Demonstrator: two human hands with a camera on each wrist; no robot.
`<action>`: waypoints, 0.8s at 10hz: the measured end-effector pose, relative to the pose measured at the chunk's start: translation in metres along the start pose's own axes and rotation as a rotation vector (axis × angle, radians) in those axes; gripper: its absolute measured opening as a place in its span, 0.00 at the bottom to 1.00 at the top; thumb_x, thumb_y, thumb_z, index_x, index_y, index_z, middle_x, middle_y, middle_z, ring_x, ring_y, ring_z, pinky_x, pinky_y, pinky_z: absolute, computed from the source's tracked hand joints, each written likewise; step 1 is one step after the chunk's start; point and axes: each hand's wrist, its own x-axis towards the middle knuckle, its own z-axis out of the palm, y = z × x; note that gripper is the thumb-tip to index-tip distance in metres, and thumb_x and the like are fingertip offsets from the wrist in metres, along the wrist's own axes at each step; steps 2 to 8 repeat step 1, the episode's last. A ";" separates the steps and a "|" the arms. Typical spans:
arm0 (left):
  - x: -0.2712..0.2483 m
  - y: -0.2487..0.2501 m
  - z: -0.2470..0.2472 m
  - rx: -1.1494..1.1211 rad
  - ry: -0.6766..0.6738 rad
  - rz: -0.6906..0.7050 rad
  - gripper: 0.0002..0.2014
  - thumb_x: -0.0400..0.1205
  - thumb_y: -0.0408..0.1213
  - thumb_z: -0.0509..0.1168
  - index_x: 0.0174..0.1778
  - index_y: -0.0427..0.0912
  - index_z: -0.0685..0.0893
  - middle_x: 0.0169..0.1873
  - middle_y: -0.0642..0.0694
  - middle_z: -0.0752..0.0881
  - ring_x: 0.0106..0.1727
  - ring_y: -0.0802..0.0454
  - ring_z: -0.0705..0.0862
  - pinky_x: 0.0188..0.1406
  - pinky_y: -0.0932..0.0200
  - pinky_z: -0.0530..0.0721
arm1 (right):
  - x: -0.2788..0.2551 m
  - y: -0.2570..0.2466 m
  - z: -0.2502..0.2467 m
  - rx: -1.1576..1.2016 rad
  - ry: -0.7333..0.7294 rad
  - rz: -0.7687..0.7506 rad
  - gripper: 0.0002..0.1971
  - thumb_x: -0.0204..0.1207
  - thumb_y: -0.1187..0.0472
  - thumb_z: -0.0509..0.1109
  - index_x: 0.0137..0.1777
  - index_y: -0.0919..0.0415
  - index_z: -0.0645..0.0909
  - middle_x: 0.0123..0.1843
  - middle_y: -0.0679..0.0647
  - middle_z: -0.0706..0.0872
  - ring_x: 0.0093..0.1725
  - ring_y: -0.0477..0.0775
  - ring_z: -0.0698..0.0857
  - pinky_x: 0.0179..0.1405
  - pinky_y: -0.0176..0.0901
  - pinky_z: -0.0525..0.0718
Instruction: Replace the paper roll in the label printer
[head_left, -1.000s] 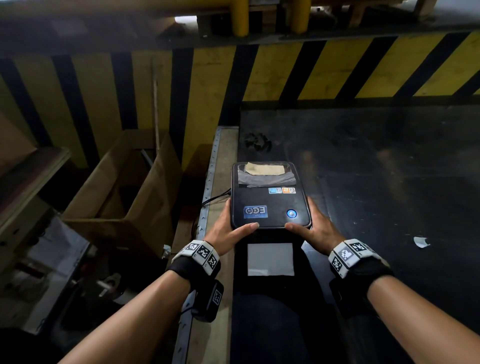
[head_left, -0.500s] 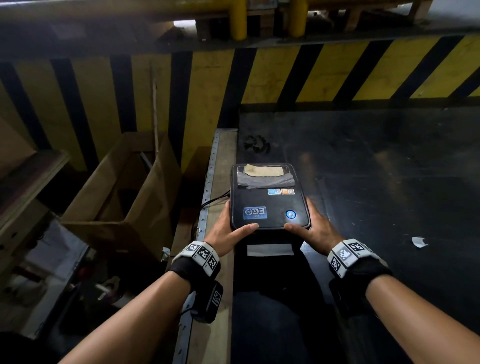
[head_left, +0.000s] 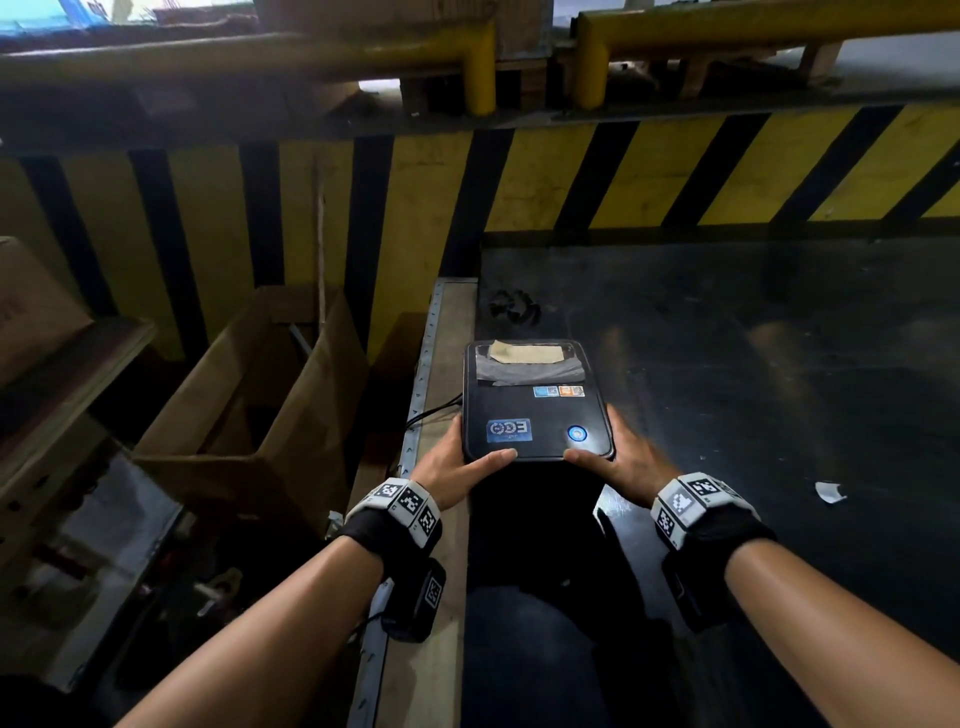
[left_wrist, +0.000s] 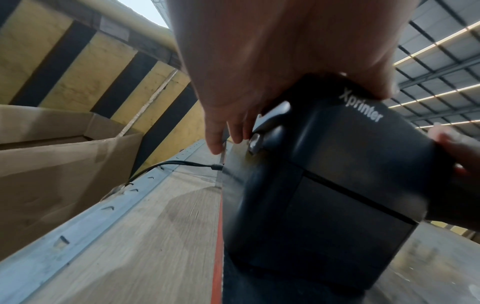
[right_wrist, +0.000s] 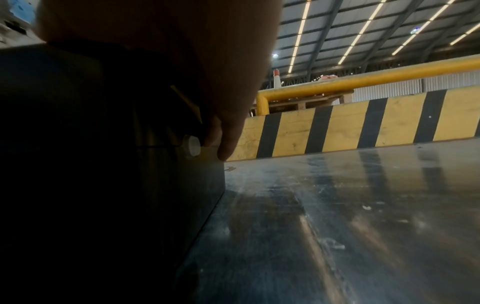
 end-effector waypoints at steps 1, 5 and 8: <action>-0.011 -0.004 0.005 0.236 0.151 0.017 0.38 0.72 0.59 0.68 0.75 0.48 0.64 0.71 0.47 0.77 0.70 0.51 0.77 0.70 0.53 0.76 | -0.001 -0.003 -0.003 -0.097 0.072 -0.023 0.39 0.63 0.37 0.73 0.71 0.55 0.67 0.70 0.55 0.76 0.70 0.55 0.75 0.65 0.40 0.69; -0.011 -0.004 0.005 0.236 0.151 0.017 0.38 0.72 0.59 0.68 0.75 0.48 0.64 0.71 0.47 0.77 0.70 0.51 0.77 0.70 0.53 0.76 | -0.001 -0.003 -0.003 -0.097 0.072 -0.023 0.39 0.63 0.37 0.73 0.71 0.55 0.67 0.70 0.55 0.76 0.70 0.55 0.75 0.65 0.40 0.69; -0.011 -0.004 0.005 0.236 0.151 0.017 0.38 0.72 0.59 0.68 0.75 0.48 0.64 0.71 0.47 0.77 0.70 0.51 0.77 0.70 0.53 0.76 | -0.001 -0.003 -0.003 -0.097 0.072 -0.023 0.39 0.63 0.37 0.73 0.71 0.55 0.67 0.70 0.55 0.76 0.70 0.55 0.75 0.65 0.40 0.69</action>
